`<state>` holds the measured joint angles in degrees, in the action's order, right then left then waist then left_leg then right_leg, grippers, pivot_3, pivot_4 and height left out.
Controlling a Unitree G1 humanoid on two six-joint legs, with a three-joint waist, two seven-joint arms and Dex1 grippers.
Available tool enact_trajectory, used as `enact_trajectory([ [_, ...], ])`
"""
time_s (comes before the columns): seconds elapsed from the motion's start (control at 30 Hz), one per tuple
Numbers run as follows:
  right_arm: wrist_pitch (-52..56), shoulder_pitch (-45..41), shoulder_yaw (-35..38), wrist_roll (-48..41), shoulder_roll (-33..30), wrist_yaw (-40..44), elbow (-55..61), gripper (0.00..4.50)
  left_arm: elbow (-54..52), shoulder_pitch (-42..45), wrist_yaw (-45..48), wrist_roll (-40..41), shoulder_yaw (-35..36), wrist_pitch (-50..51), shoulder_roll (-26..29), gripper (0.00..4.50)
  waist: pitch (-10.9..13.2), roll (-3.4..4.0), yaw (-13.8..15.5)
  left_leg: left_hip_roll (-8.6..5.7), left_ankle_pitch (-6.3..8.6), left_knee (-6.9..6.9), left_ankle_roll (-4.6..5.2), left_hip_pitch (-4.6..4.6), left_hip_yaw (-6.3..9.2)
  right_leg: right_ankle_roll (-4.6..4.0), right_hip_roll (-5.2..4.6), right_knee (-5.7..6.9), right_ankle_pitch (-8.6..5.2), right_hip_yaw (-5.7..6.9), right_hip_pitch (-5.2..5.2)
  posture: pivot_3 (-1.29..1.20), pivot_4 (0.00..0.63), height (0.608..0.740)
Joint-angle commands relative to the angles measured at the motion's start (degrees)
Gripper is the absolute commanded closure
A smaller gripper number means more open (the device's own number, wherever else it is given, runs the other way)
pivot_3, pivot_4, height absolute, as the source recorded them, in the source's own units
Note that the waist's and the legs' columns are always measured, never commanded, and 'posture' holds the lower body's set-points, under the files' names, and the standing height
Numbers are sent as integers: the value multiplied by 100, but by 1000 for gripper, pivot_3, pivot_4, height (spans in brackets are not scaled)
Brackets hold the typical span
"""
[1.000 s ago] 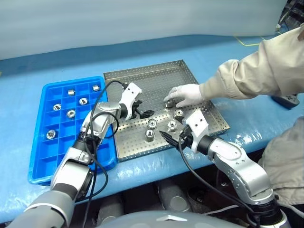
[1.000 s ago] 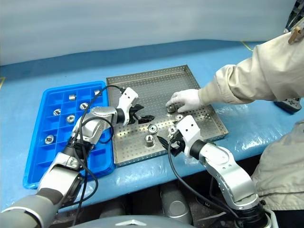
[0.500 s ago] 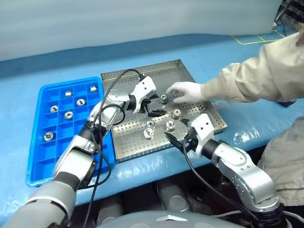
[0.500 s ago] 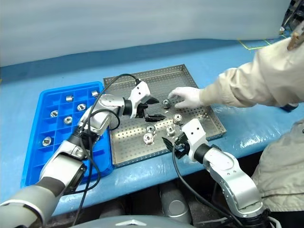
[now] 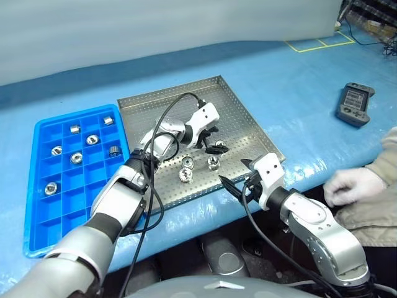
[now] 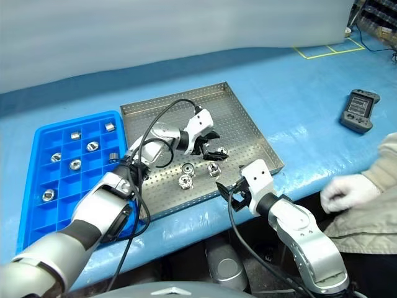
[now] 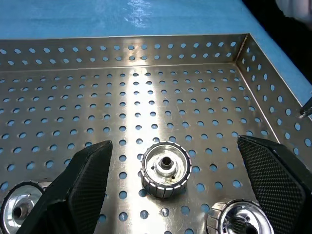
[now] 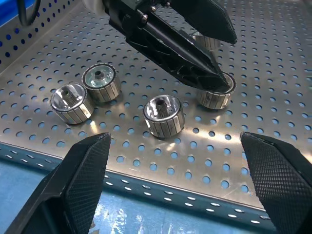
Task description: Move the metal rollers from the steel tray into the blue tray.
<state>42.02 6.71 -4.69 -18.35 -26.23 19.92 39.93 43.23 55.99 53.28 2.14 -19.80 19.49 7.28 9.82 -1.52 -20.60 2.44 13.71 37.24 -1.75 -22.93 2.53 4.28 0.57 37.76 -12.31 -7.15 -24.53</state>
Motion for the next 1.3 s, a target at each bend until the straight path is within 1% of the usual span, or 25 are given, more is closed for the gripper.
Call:
enact_trajectory([
  [0.03, -2, 42, 103, -39, 49, -58, 309, 0, 358, 245, -193, -168, 90, -182, -128, 50, 0, 0, -57, 0, 0, -2, 0, 0, 0, 0, 0, 0, 0, 0, 0, -404, 150, 740],
  [0.23, 4, 120, 115, -30, 74, -129, 377, 0, 930, 419, -318, -371, 98, -266, -243, 50, 1, -1, -226, -1, 0, -7, 0, 1, -3, 2, 0, -2, -1, -4, 0, -416, 150, 740],
  [0.47, -22, 147, 100, -24, 99, -180, 388, 0, 1166, 438, -308, -604, 60, -378, -276, 50, 1, -1, -301, -1, 0, -10, 0, 3, -6, 2, -1, -2, -1, -8, 0, -421, 150, 740],
  [0.5, -24, 148, 100, -24, 103, -182, 388, 0, 1172, 438, -305, -623, 75, -383, -281, 431, 1, -1, -306, -1, 0, -10, 0, 4, -7, 2, -1, -2, -1, -8, 0, -421, 150, 740],
  [0.53, -28, 147, 99, -21, 107, -184, 384, 0, 1182, 441, -316, -644, 88, -387, -286, 648, 1, -1, -313, -1, 0, -10, 0, 4, -8, 2, -1, -2, -2, -8, 0, -421, 150, 740],
  [0.6, -36, 141, 97, -17, 116, -184, 377, 0, 1200, 449, -342, -679, 105, -391, -288, 1281, 1, -1, -326, -1, 0, -11, 0, 4, -8, 2, -1, -2, -2, -9, -1, -419, 150, 740],
  [0.73, -51, 111, 88, -10, 139, -185, 351, 0, 1228, 468, -350, -718, 119, -397, -269, 2666, 1, -1, -339, -1, 0, -12, 0, 5, -8, 3, -1, -2, -2, -9, -1, -414, 150, 740],
  [0.77, -53, 104, 86, -8, 144, -183, 344, 0, 1229, 475, -345, -722, 125, -394, -264, 2809, 1, -1, -340, -1, 0, -12, 0, 4, -8, 3, -1, -2, -2, -9, 0, -412, 150, 740],
  [0.9, -53, 55, 71, -6, 154, -168, 310, 0, 1140, 521, -388, -645, 246, -369, -239, 2800, 1, -1, -339, -1, 0, -12, 0, 5, -9, 3, -1, -2, -2, -10, -1, -401, 150, 740],
  [1.0, -38, 6, 61, -20, 154, -149, 291, 0, 928, 590, -560, -370, 624, -223, -214, 2800, 1, -2, -334, -1, 0, -12, 0, 5, -10, 3, -1, -2, -2, -10, -1, -386, 150, 740],
  [1.1, -20, -62, 39, -36, 150, -115, 256, 0, 418, 522, -612, -62, 1037, -107, -113, 2800, 3, -1, -324, -1, 0, -14, 0, 5, -11, 3, -1, -1, -2, -12, -2, -367, 150, 740],
  [1.17, -17, -123, 18, -47, 149, -82, 214, 0, -185, 340, -795, 144, 1342, 57, -8, 2800, 3, -1, -296, 0, 0, -18, 0, 6, -11, 3, -1, -2, -2, -12, -3, -339, 150, 740],
  [1.3, -9, -354, -120, -49, 150, 21, 73, 0, -1877, -309, -1333, 459, 1895, 489, 286, 2800, 4, 2, -230, 4, 0, -23, 0, 10, -16, 3, 1, 1, -2, -17, -2, -297, 150, 740],
])
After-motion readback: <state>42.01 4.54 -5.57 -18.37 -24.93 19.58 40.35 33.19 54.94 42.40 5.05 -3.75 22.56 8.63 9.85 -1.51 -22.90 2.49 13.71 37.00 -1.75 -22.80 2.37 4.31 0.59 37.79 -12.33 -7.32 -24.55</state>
